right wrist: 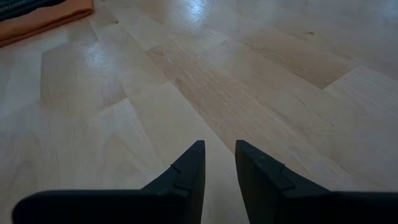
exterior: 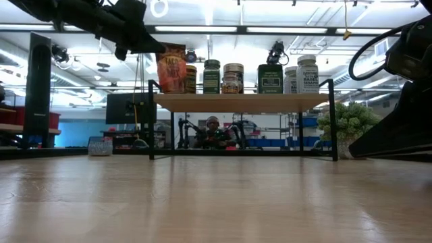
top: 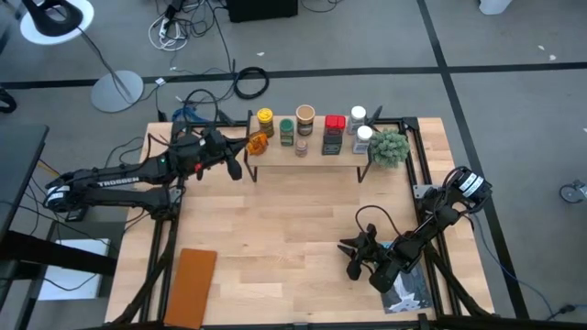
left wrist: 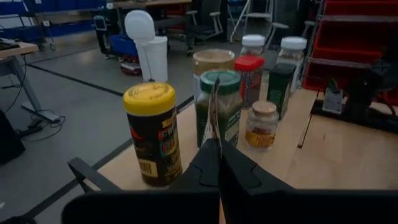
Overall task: Shelf spices
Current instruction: Put the brown seasoning bag on the shelf
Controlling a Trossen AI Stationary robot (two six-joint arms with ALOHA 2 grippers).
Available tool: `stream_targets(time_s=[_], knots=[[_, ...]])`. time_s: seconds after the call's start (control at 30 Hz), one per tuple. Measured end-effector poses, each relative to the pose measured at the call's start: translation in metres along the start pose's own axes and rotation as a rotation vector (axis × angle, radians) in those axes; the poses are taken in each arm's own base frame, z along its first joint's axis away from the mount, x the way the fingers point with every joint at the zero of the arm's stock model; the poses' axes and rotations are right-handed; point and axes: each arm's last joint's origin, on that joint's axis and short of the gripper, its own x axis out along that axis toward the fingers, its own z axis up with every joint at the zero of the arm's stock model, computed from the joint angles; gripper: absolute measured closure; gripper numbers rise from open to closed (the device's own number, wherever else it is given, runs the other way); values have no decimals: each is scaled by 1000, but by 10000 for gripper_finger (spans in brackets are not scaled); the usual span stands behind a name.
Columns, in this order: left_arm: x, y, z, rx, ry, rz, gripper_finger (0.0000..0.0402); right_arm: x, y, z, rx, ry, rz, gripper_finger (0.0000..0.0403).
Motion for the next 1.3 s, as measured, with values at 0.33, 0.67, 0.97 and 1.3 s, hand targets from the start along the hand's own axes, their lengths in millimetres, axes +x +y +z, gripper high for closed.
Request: stream_targets(time_s=[0.33, 0.67, 0.97, 1.3], knots=[[15, -4, -8, -9, 39, 1, 401, 0, 0, 0, 0, 0, 0, 314], [16, -4, -6, -14, 14, -13, 401, 0, 0, 0, -1, 0, 0, 314], [16, -5, -6, -16, 17, -21, 401, 0, 0, 0, -1, 0, -1, 314], [16, -5, -5, -20, 2, -26, 401, 0, 0, 0, -2, 0, -1, 314]])
